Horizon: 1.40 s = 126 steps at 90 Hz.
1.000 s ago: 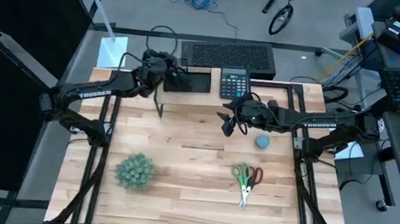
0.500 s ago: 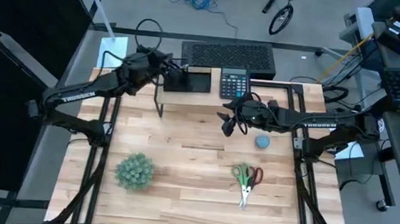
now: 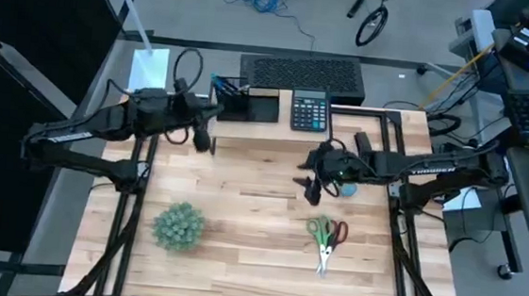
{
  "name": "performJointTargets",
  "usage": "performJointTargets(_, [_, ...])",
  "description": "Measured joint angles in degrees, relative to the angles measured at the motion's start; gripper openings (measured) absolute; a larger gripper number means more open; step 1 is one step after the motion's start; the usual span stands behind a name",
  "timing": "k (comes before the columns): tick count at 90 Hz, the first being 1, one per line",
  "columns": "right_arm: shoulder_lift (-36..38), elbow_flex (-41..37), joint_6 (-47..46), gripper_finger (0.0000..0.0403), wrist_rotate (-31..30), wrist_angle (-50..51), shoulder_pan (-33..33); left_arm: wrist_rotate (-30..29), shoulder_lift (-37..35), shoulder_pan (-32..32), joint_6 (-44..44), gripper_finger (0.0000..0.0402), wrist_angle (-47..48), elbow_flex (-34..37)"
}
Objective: Pick and place office supplies into organizer
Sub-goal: Put the green scissors into the desk organizer on the shelf
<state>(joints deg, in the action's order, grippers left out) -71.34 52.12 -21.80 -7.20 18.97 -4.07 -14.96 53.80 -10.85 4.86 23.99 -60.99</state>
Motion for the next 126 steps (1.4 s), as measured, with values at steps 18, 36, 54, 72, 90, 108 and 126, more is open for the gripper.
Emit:
performJointTargets(18, [-1.4,0.0,-4.7,0.0189,0.0,1.0,-8.9,0.1,-0.4,7.5,-3.0,0.0,6.9,0.0])
performJointTargets(36, [-6.0,2.3,-12.5,0.0189,-0.2,4.7,-16.4,0.1,-0.4,15.0,-1.2,0.0,6.2,0.0])
performJointTargets(54, [-16.5,16.3,-21.4,0.0189,-0.2,27.3,-19.2,-0.1,-0.4,19.2,-0.8,0.0,5.6,0.1])
performJointTargets(72, [-27.0,25.2,-38.2,0.0189,-0.3,46.7,-19.2,-0.1,-0.4,20.3,0.5,0.0,6.0,2.2])
performJointTargets(90, [-32.3,25.2,-46.4,0.0192,1.3,48.2,-18.5,-0.1,-0.4,20.3,1.2,0.0,6.0,2.3])
performJointTargets(108, [-32.9,24.9,-52.5,0.0228,-2.5,48.2,-18.5,0.1,-0.4,20.3,2.0,0.0,6.1,2.3])
performJointTargets(126, [-32.8,19.5,-56.6,0.0257,-1.6,46.1,-18.4,0.2,-0.4,20.3,2.0,0.0,6.1,2.3])
